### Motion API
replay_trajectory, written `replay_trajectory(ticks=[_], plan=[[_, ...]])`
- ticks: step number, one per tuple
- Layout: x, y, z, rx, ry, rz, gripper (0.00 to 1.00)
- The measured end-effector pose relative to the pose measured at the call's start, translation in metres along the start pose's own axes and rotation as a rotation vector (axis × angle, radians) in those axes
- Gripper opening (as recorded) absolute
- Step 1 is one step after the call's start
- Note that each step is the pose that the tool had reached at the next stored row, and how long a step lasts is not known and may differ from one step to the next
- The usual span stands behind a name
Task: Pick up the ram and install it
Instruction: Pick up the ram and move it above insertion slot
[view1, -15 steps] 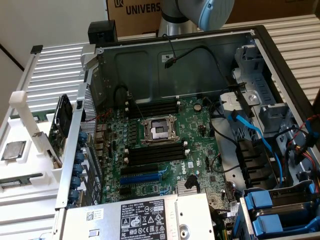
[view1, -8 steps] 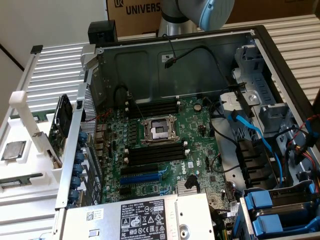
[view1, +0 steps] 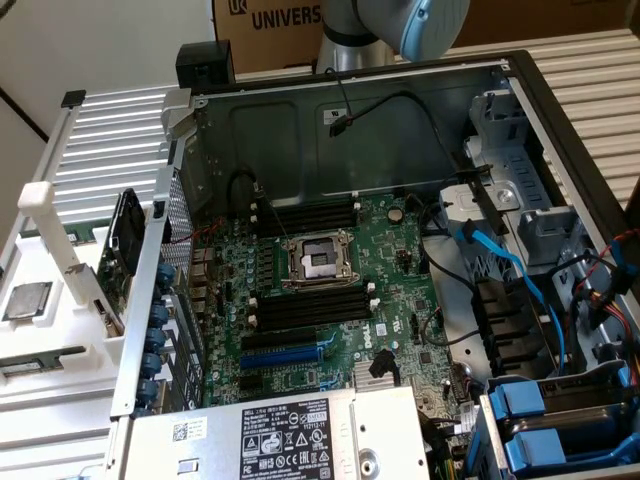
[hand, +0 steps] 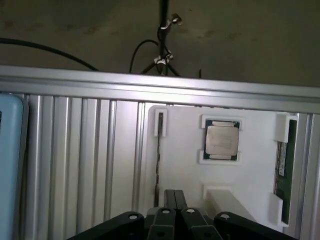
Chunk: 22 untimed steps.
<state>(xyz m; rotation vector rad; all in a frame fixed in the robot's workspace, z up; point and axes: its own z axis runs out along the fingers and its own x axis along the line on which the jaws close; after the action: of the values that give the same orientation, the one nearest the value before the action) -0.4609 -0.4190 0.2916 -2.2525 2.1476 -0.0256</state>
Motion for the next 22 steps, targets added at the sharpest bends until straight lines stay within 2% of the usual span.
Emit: replay_trajectory(ticks=[15,16,22], plan=[[0.008,0.0002,0.0276,0.0002,-0.0001,0.01,0.1],[0.008,-0.0008,0.0331,0.0002,0.0,0.01,0.1],[0.009,-0.0064,0.0443,0.0003,-0.0001,0.01,0.1]])
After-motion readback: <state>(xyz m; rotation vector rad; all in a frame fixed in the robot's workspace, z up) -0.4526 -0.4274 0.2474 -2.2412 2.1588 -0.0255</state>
